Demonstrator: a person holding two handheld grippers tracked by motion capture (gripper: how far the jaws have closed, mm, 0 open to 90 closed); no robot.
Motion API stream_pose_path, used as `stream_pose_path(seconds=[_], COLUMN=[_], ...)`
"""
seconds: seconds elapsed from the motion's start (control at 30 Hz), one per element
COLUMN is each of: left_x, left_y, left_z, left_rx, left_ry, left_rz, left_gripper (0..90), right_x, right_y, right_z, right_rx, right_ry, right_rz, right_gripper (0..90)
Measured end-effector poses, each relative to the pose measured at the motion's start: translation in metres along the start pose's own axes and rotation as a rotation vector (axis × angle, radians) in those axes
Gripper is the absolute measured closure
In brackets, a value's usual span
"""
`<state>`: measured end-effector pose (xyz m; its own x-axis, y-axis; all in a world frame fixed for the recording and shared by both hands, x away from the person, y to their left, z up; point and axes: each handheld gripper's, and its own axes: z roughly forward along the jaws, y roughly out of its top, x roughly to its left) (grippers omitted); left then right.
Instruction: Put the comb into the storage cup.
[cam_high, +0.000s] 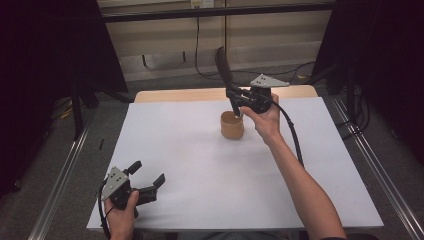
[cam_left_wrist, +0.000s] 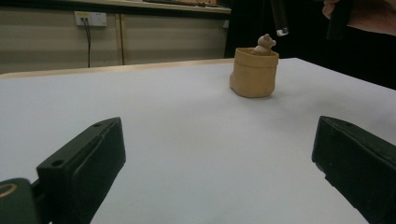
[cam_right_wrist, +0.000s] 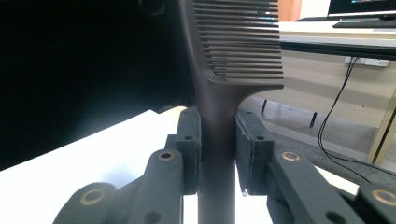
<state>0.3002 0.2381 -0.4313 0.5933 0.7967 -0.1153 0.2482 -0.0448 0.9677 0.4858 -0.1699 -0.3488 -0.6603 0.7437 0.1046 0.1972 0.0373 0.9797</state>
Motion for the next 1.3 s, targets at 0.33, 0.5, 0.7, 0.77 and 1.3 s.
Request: stream_pose_path(seconds=[0.33,0.5,0.7,0.77,1.3], left_x=[0.0,0.001,0.0,0.0,0.0], left_y=[0.0,0.0,0.0,0.0,0.0], left_z=[0.0,0.0,0.0,0.0,0.0], left_rx=[-0.001,0.007,0.002,0.001,0.008], left_ry=[0.0,-0.004,-0.002,-0.002,-0.007], left_rz=[0.0,0.001,0.0,-0.001,0.005], left_gripper=[2.9,2.8,2.8,2.8,2.8], right_x=[-0.001,-0.003,-0.007,-0.006,-0.004], right_y=[-0.01,-0.011,-0.017,-0.018,-0.029], right_z=[0.013,0.015,0.019,0.02,0.023], right_rx=[0.011,0.006,0.025,0.03,0.068], right_ry=[-0.005,-0.015,-0.023,-0.023,-0.022], right_rz=[0.008,0.018,0.01,0.009,-0.032], right_gripper=[72.7,72.8,72.7,72.7,72.7])
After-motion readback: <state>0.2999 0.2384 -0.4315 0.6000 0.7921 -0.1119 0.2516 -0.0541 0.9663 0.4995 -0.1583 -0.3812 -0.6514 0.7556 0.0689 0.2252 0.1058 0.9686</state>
